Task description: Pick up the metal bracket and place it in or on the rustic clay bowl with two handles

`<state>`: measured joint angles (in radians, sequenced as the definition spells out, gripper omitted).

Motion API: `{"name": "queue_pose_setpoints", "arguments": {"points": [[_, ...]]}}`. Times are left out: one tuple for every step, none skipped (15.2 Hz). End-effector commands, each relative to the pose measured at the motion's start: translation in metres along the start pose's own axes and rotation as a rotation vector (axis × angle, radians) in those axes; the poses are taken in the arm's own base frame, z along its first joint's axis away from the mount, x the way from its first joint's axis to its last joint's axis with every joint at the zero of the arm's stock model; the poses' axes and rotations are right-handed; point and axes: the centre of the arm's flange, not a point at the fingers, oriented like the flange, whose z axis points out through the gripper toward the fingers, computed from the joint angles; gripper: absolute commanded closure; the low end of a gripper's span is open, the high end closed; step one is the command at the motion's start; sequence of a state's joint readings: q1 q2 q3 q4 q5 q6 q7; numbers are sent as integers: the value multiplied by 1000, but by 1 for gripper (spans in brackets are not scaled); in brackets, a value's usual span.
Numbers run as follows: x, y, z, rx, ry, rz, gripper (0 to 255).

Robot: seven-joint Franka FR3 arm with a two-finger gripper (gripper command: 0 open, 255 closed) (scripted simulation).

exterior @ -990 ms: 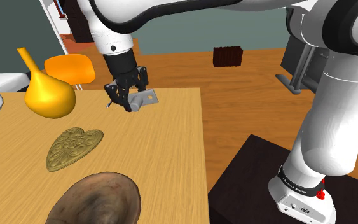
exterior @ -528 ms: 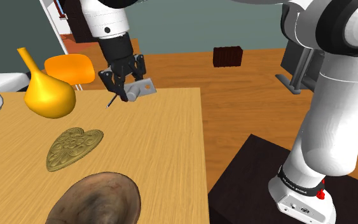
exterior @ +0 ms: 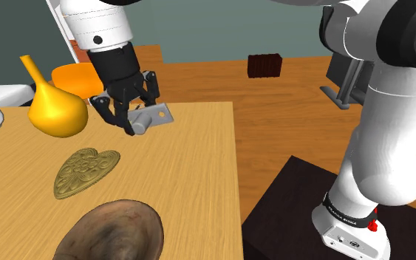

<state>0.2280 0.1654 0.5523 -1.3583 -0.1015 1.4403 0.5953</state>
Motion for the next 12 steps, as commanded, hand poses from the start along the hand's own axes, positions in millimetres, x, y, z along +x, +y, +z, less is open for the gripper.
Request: {"name": "queue_pose_setpoints", "arguments": {"points": [[-11,-24,-3,0,0,1,255],[-17,-36,-3,0,0,1,255],[-22,-48,-4,0,0,1,255],[-28,-60,-4,0,0,1,255],[-33,-72,-4,0,0,1,255],[-39,-84,-5,0,0,1,255],[-44,-96,-5,0,0,1,255],[-50,-108,-6,0,0,1,255],[-55,-120,-6,0,0,1,255],[-61,-132,-7,0,0,1,255],[-66,-144,-7,0,0,1,255],[-72,-156,-7,0,0,1,255]]}}
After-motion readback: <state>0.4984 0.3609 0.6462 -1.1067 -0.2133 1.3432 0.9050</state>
